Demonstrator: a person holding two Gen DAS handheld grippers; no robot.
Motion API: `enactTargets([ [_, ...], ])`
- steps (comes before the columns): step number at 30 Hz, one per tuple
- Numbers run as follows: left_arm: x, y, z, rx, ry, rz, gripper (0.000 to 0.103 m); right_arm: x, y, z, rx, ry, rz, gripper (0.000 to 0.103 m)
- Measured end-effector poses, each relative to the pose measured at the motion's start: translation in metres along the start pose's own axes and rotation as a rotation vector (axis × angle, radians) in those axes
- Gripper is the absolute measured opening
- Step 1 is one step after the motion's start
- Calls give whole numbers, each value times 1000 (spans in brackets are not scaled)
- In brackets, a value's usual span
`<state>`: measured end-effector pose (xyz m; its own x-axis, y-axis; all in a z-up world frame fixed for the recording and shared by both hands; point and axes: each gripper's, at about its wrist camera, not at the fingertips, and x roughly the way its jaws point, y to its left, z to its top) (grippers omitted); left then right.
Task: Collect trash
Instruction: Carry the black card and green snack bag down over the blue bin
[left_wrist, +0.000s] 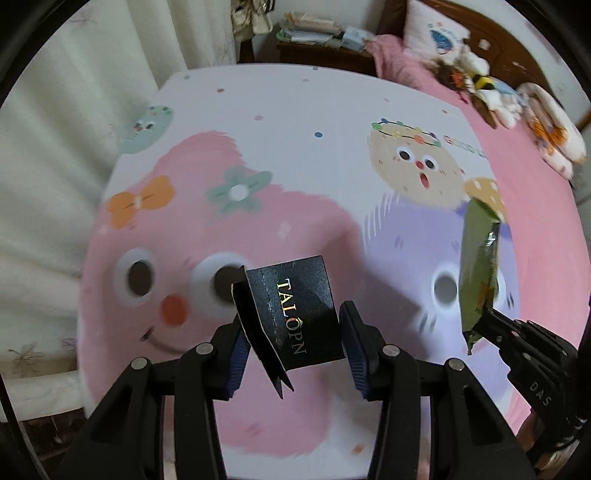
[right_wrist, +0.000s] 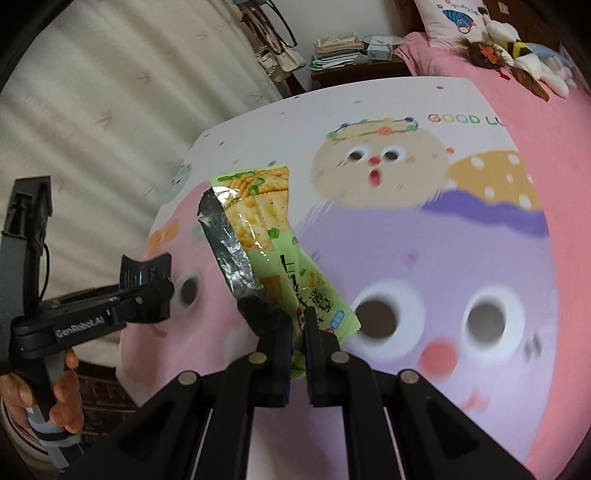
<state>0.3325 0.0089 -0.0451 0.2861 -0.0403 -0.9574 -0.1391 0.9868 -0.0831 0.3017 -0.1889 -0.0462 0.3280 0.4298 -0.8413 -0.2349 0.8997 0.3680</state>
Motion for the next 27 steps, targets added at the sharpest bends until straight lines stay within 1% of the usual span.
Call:
enactTargets([
  [2, -24, 19, -29, 42, -28, -6, 45, -11, 22, -26, 12, -16, -4, 6],
  [6, -55, 47, -79, 117, -68, -34, 45, -29, 64, -77, 63, -55, -9, 6],
  [9, -71, 64, -114, 168, -92, -56, 45, -39, 90, -111, 91, -72, -21, 6],
  [12, -82, 79, -153, 229, -104, -73, 45, -43, 117, -146, 102, -63, -45, 6],
  [15, -86, 92, -186, 268, -91, -92, 45, -44, 142, -181, 99, -31, -76, 6],
  [19, -82, 103, -222, 298, -53, -116, 45, -40, 158, -214, 91, 23, -114, 6],
  [24, -65, 106, -255, 299, -4, -147, 45, -22, 160, -250, 92, 117, -149, 6],
  [27, -46, 105, -275, 280, 31, -160, 45, -2, 149, -269, 110, 173, -162, 6],
])
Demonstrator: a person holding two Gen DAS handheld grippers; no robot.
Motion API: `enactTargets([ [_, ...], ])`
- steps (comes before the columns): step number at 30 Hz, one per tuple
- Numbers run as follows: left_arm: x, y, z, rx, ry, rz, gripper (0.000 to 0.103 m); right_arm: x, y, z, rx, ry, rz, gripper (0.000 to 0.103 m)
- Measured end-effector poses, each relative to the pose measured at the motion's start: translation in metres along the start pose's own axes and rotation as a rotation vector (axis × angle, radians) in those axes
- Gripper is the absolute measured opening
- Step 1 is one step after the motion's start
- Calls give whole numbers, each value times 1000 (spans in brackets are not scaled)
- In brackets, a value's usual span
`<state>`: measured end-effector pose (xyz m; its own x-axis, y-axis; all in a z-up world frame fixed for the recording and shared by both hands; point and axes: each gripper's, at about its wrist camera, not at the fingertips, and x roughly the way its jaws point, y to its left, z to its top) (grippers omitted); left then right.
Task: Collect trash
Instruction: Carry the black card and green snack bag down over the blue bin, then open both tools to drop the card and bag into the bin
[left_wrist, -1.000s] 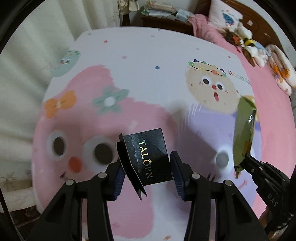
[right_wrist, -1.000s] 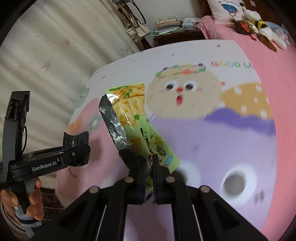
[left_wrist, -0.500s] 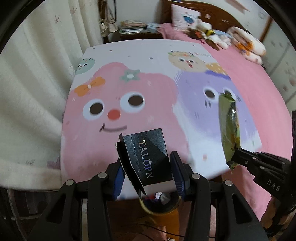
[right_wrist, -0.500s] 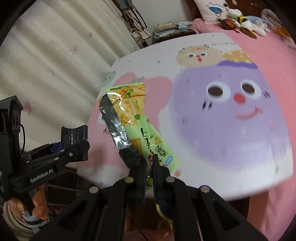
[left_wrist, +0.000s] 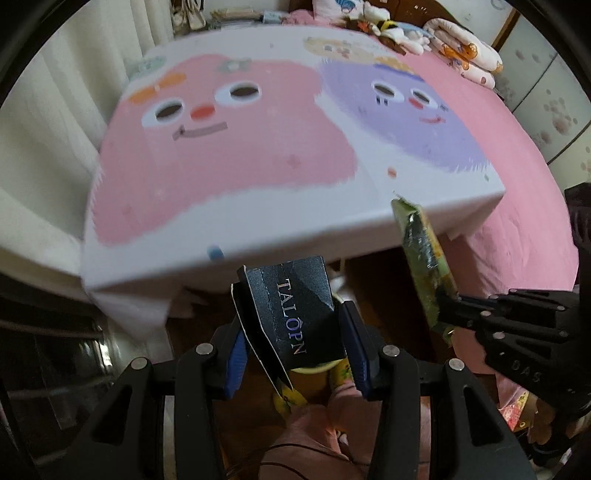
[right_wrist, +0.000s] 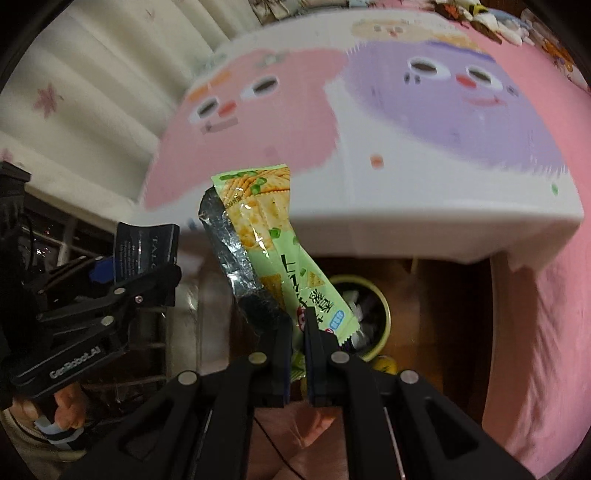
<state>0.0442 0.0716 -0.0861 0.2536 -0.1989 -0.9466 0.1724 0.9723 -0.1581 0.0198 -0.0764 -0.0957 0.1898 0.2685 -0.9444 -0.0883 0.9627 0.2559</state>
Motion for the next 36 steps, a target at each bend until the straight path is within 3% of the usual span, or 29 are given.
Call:
enactTargets([
  [6, 61, -8, -30, -34, 41, 3, 45, 72, -25, -30, 27, 111, -11, 6],
  [18, 238, 1, -78, -116, 93, 51, 46, 285, -106, -53, 184, 227, 26, 6],
  [27, 311, 4, -100, -118, 88, 73, 50, 361, -126, -66, 198, 279, 31, 8],
  [30, 316, 4, -100, -109, 84, 79, 56, 371, -133, -70, 220, 284, 39, 20],
  [32, 316, 4, -100, -101, 75, 82, 71, 371, -134, -71, 222, 272, 47, 44],
  [36, 315, 9, -99, -97, 65, 94, 85, 361, -134, -70, 216, 234, 65, 62],
])
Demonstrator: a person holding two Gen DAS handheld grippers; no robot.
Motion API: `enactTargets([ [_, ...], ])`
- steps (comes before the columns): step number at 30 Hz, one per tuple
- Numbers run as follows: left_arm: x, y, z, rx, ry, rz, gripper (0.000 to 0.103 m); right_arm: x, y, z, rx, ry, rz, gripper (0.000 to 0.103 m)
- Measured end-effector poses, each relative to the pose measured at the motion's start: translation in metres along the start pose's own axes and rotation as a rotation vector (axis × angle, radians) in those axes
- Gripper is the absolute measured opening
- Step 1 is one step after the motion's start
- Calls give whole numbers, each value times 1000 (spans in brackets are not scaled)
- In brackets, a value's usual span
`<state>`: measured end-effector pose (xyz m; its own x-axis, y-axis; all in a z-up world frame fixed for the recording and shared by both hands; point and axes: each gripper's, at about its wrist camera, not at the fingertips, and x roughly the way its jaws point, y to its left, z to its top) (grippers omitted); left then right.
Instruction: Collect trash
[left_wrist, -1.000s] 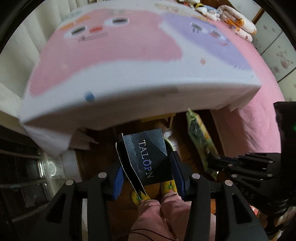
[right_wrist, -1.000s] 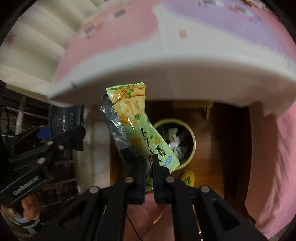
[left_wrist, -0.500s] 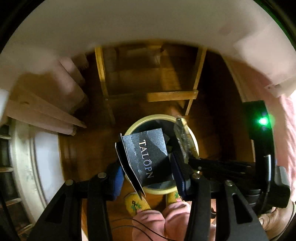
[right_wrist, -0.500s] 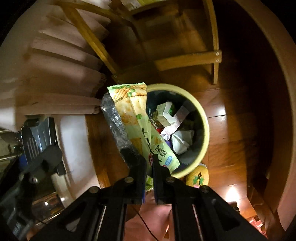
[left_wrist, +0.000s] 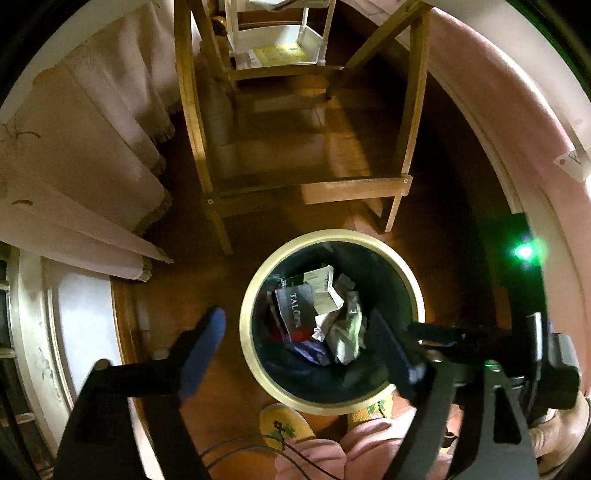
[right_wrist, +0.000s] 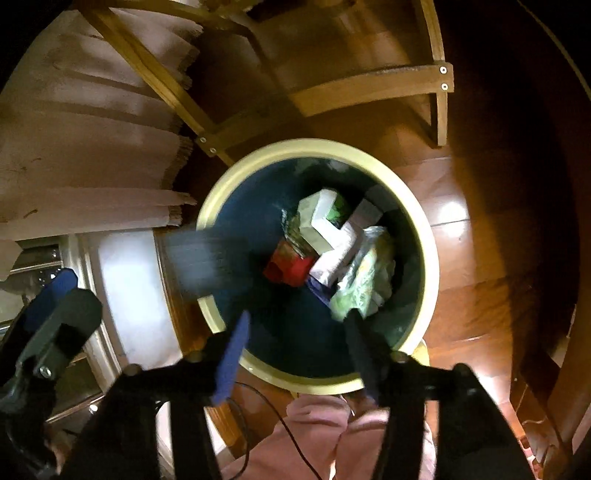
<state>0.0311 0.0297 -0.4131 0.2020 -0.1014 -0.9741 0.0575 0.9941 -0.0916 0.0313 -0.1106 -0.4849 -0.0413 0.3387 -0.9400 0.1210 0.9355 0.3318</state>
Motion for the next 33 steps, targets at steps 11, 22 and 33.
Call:
enactTargets([
  [11, -59, 1, 8, 4, -36, 22, 88, -58, 16, -1, 25, -89, -2, 69],
  [22, -193, 2, 23, 11, -87, 23, 88, -193, 62, -23, -53, -165, -14, 69],
  [33, -338, -10, 57, 67, -203, 33, 88, -329, 102, -33, -95, -267, 0, 69],
])
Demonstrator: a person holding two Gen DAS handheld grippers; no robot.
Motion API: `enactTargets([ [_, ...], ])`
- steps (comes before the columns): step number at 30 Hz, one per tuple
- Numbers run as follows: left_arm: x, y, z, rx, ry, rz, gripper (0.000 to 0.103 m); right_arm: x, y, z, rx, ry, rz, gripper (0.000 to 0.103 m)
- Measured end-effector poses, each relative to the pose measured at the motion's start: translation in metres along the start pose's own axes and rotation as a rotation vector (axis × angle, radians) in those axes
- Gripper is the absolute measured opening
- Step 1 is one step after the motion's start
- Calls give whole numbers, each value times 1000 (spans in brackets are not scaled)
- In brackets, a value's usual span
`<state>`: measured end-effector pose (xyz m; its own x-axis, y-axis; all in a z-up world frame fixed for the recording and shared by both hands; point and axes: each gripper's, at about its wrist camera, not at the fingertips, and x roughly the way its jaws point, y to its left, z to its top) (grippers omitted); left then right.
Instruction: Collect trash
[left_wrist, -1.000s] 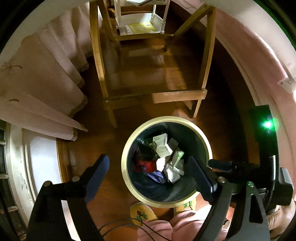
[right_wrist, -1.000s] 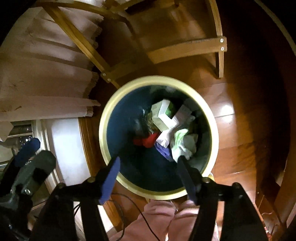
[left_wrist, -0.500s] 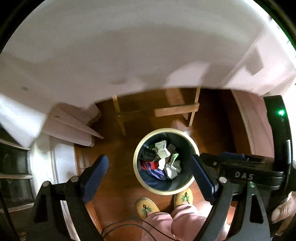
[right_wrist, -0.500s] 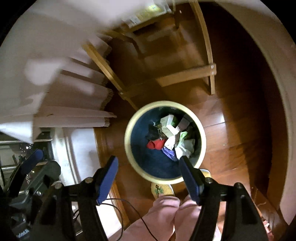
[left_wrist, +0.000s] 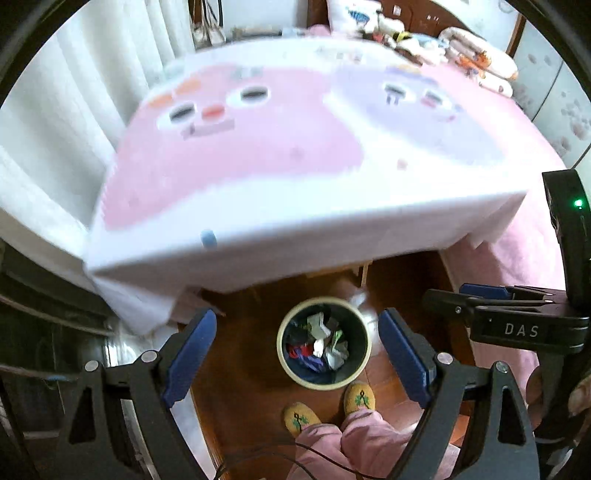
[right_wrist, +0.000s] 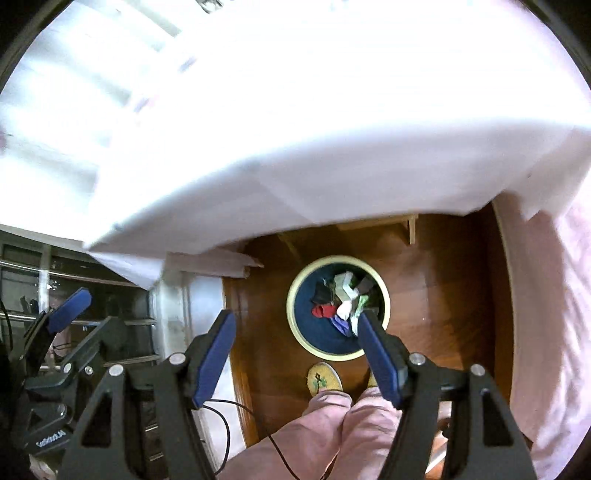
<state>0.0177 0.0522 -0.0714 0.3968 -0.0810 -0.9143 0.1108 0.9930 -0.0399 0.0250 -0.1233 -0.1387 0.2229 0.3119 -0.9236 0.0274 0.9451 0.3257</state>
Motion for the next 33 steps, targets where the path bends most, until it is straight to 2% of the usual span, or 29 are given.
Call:
enactTargets([
  [3, -30, 2, 18, -2, -52, 1, 88, -28, 6, 12, 11, -24, 31, 69],
  [5, -48, 6, 31, -5, -84, 7, 88, -49, 10, 21, 4, -61, 23, 69],
  [11, -82, 12, 64, -25, -138, 54, 88, -105, 25, 45, -5, -160, 29, 69],
  [15, -103, 16, 80, -54, -182, 59, 88, -137, 40, 55, -43, -235, 25, 69],
  [23, -130, 9, 96, -90, -259, 106, 88, -163, 58, 64, -99, -318, 3, 69],
  [27, -132, 4, 95, -113, -270, 120, 88, -173, 63, 66, -111, -346, 9, 69],
  [33, -132, -6, 90, -116, -271, 145, 88, -182, 72, 63, -166, -405, -41, 69],
])
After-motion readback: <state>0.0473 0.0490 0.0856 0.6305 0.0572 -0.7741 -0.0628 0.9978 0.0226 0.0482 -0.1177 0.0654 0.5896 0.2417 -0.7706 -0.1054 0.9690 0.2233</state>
